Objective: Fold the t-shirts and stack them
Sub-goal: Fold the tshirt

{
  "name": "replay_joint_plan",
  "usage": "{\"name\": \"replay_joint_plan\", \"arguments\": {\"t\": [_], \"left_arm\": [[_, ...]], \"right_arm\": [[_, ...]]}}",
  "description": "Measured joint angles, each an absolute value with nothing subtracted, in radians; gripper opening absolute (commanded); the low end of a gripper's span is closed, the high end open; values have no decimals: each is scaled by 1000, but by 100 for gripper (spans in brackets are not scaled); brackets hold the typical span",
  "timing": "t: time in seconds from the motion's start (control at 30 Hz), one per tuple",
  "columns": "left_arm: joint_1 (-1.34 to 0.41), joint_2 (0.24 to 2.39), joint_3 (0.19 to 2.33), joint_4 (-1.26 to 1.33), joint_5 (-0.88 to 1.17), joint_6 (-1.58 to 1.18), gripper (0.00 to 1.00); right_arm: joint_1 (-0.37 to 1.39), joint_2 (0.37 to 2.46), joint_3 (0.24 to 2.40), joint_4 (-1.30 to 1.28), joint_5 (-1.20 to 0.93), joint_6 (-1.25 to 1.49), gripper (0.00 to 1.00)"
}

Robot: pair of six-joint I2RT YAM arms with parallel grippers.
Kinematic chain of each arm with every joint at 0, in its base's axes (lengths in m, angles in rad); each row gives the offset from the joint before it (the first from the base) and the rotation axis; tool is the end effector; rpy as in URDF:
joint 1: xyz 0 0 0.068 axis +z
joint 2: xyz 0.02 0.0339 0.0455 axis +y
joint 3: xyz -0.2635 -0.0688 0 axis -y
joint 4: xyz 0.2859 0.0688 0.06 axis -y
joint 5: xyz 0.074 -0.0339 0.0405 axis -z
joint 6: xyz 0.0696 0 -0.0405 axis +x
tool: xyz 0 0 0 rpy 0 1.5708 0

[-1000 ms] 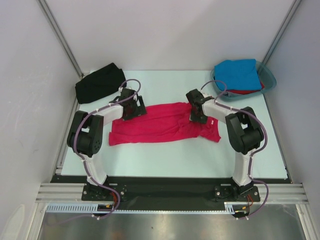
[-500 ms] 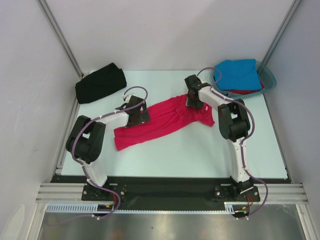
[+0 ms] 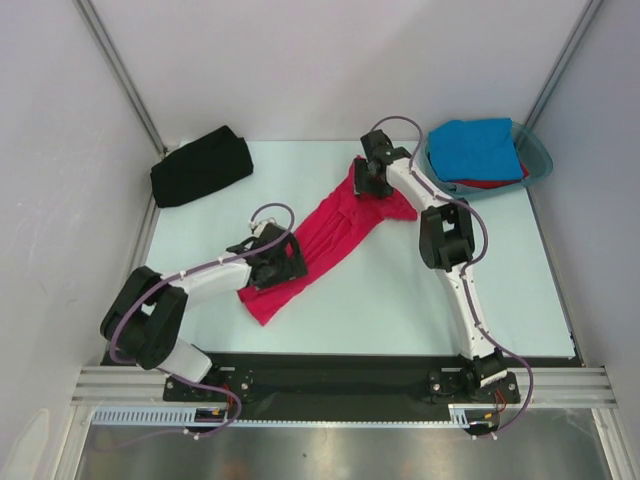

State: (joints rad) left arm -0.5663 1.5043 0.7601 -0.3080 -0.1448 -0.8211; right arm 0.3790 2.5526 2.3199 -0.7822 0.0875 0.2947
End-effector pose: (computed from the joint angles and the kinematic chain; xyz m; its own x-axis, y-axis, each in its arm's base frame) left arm 0.2790 -0.1655 0.1028 -0.8438 -0.3217 -0.4295 -0.2158 0.9362 -0.2774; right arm 0.5660 0.2188 0.1306 -0.8497 -0.0270 -0.5265 -0.0825 0.9932 0.0822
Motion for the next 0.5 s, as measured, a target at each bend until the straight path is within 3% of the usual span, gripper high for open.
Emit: {"name": "replay_joint_plan", "arguments": {"t": [0.5], "left_arm": [[-949,1483,774,-422,62,-984,100]], "right_arm": [[438,2658,2503,-785,-170,2,79]]}}
